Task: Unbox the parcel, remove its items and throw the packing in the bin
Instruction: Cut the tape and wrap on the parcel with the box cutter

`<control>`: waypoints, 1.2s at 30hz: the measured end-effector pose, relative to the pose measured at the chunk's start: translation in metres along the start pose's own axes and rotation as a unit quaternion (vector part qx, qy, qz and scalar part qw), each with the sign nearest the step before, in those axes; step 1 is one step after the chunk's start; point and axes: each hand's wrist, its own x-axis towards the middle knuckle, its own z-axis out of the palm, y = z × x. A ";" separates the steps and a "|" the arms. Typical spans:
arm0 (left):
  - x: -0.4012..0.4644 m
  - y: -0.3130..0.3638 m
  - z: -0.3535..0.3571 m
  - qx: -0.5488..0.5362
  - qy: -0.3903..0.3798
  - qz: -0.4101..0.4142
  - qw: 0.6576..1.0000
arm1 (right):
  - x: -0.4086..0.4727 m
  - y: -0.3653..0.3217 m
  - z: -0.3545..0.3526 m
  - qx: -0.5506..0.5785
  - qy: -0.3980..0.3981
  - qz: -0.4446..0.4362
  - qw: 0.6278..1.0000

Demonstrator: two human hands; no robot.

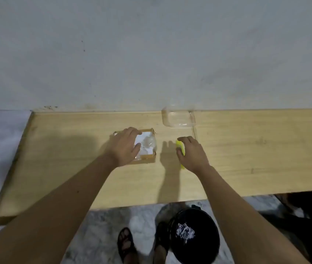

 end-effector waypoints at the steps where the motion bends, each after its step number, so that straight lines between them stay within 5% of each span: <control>1: 0.003 -0.006 0.011 -0.007 0.004 0.022 1.000 | -0.002 0.009 0.010 0.003 -0.011 0.008 1.000; 7: 0.019 -0.027 0.055 0.008 0.035 0.076 0.996 | -0.007 0.036 0.053 0.017 -0.049 0.076 0.996; 17: 0.026 -0.022 0.076 -0.023 0.032 0.020 0.999 | 0.007 0.036 0.083 0.155 -0.050 0.164 0.973; 22: 0.026 -0.026 0.080 -0.021 0.024 0.014 0.999 | 0.006 0.019 0.070 0.289 -0.050 0.205 0.934; 30: 0.023 -0.026 0.084 -0.015 0.041 0.015 0.999 | -0.001 -0.018 0.054 0.560 -0.114 0.174 0.802; 36: 0.021 -0.027 0.087 -0.009 0.052 0.020 0.998 | -0.013 -0.032 0.049 0.590 -0.105 0.133 0.790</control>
